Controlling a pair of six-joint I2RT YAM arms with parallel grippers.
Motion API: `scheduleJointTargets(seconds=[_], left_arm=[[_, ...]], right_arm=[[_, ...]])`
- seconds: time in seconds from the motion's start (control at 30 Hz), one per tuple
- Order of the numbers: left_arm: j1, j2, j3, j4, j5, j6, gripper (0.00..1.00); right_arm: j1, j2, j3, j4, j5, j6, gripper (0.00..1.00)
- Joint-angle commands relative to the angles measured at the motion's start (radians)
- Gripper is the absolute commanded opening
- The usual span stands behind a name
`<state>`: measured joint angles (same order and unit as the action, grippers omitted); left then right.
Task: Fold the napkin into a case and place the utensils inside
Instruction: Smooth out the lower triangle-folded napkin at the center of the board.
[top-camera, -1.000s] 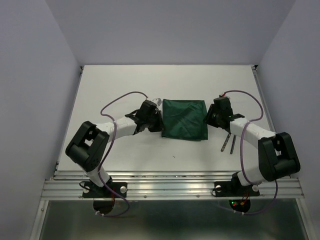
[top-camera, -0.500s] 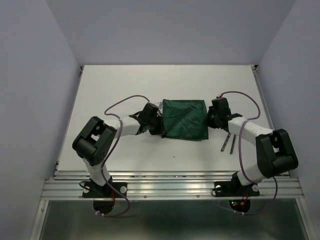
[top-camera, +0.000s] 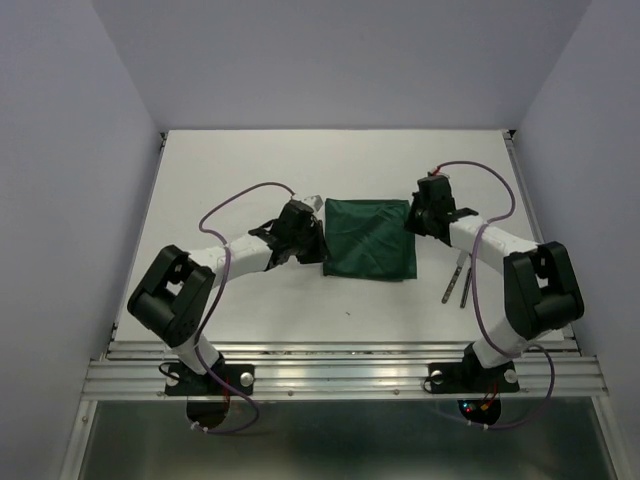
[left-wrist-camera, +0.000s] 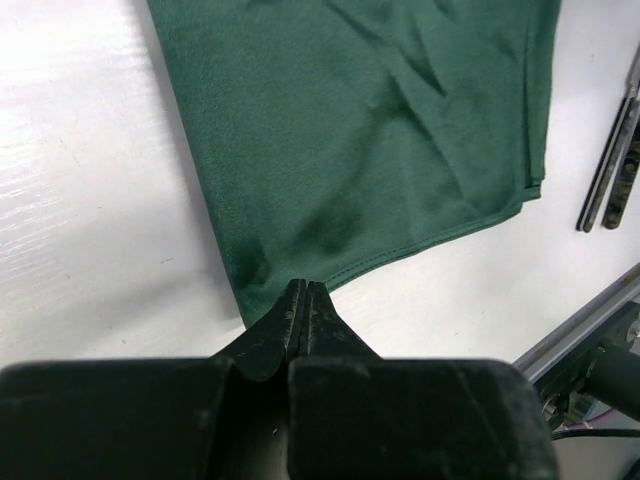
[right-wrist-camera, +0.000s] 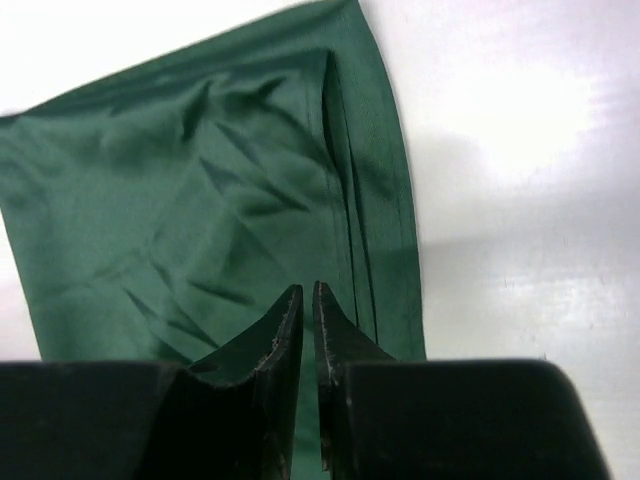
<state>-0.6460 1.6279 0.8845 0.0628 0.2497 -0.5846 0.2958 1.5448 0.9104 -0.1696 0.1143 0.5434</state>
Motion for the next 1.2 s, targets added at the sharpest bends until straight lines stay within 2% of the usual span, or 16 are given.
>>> scheduleJointTargets(seconds=[0.0,0.43,0.8,0.9,0.93,0.97,1.03,1.17], left_arm=[[-0.004,-0.04,-0.01,-0.037,-0.029,0.019,0.0],[-0.003,0.047,-0.012,-0.047,0.005,0.025,0.0],[-0.004,0.079,0.018,-0.052,-0.012,0.037,0.0],[-0.004,0.066,0.021,-0.06,-0.021,0.046,0.0],[-0.004,0.055,0.021,-0.06,-0.024,0.048,0.0],[-0.004,0.05,0.021,-0.061,-0.033,0.049,0.0],[-0.003,0.036,0.027,-0.061,-0.046,0.049,0.0],[-0.004,0.021,0.033,-0.086,-0.056,0.048,0.0]], right_arm=[[0.005,0.108,0.12,0.021,0.048,-0.045,0.14],[-0.024,0.377,0.386,-0.004,0.07,-0.102,0.11],[-0.034,0.528,0.505,-0.047,0.116,-0.115,0.1],[-0.034,0.502,0.499,-0.045,0.104,-0.115,0.14],[-0.034,0.485,0.477,-0.019,0.101,-0.12,0.18],[-0.034,0.45,0.464,-0.007,0.101,-0.122,0.26],[-0.034,0.422,0.44,0.018,0.119,-0.148,0.33],[-0.034,0.387,0.421,0.035,0.173,-0.189,0.34]])
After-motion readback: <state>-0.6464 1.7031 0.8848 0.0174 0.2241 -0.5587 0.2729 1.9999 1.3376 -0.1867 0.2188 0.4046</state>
